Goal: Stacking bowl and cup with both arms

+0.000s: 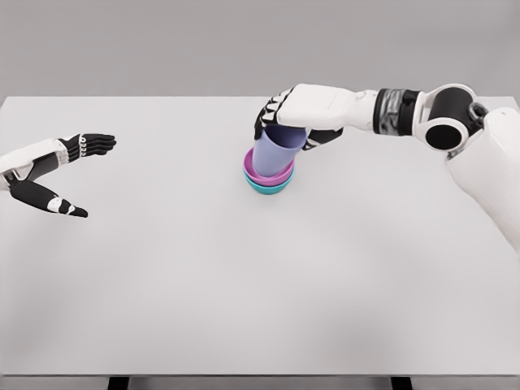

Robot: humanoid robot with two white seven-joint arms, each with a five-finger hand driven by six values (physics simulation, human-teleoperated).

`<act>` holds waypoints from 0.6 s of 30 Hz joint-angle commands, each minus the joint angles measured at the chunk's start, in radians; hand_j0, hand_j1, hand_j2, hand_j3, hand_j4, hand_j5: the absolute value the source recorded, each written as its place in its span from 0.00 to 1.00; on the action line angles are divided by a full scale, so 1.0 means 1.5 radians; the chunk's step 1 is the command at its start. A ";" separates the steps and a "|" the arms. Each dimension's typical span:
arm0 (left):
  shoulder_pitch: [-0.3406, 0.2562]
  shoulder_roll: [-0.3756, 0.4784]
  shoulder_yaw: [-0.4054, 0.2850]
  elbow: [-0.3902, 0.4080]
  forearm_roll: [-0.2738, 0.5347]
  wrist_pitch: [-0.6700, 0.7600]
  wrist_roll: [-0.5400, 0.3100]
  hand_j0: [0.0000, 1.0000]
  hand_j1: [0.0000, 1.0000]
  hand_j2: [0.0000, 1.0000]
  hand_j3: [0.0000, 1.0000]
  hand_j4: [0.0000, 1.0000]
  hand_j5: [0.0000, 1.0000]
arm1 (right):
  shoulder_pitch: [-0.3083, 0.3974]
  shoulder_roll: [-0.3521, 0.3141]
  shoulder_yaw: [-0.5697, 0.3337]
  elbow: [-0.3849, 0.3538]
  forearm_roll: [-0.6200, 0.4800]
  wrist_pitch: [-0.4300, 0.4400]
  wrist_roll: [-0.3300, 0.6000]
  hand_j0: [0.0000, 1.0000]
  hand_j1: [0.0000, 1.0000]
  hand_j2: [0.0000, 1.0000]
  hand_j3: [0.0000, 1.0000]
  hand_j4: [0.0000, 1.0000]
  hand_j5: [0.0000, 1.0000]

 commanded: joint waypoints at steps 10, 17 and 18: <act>0.000 0.000 0.001 -0.001 0.005 0.001 0.000 1.00 1.00 1.00 1.00 1.00 1.00 | 0.000 0.003 0.008 0.004 0.006 0.002 0.000 0.67 0.67 0.67 0.67 0.67 0.67; 0.000 0.000 0.001 -0.001 0.005 0.001 0.000 1.00 1.00 1.00 1.00 1.00 1.00 | 0.000 0.002 0.009 -0.001 0.007 0.002 0.000 0.99 0.99 0.99 0.99 0.99 0.99; 0.000 0.000 0.001 -0.001 0.005 0.001 0.000 1.00 1.00 1.00 1.00 1.00 1.00 | 0.000 0.002 0.008 -0.003 0.007 0.002 0.000 1.00 1.00 1.00 1.00 1.00 1.00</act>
